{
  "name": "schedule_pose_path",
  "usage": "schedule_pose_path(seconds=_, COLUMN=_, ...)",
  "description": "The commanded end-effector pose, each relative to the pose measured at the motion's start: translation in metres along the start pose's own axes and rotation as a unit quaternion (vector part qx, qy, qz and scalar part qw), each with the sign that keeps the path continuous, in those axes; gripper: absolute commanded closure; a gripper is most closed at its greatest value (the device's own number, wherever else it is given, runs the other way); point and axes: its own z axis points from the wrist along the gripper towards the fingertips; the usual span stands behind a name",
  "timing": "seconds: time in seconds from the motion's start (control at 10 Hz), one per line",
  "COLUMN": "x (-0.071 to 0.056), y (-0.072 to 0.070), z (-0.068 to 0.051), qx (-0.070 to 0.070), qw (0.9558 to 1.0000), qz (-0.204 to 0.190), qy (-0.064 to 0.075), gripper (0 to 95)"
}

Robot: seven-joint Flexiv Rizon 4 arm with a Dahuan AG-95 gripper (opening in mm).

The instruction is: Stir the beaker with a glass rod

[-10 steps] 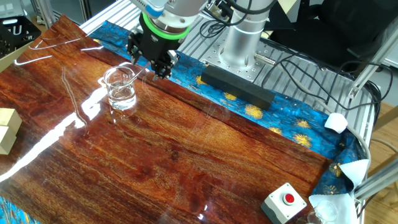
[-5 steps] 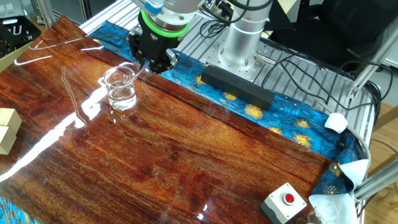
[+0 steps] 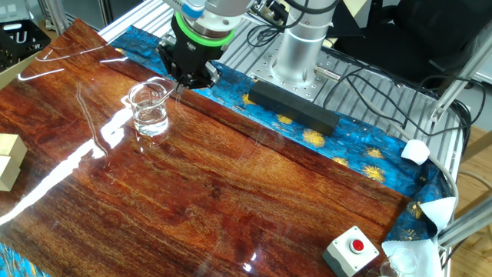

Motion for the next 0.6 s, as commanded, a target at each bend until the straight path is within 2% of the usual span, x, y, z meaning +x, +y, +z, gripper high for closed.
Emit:
schedule_pose_path(seconds=0.1, x=-0.0002, y=0.0002, z=-0.0004, qx=-0.002, qw=1.0000, qz=0.007, qy=-0.002, gripper=95.0)
schedule_pose_path(seconds=0.6, x=-0.0002, y=0.0002, z=-0.0004, qx=0.001, qw=0.9998, qz=0.019, qy=-0.003, gripper=95.0)
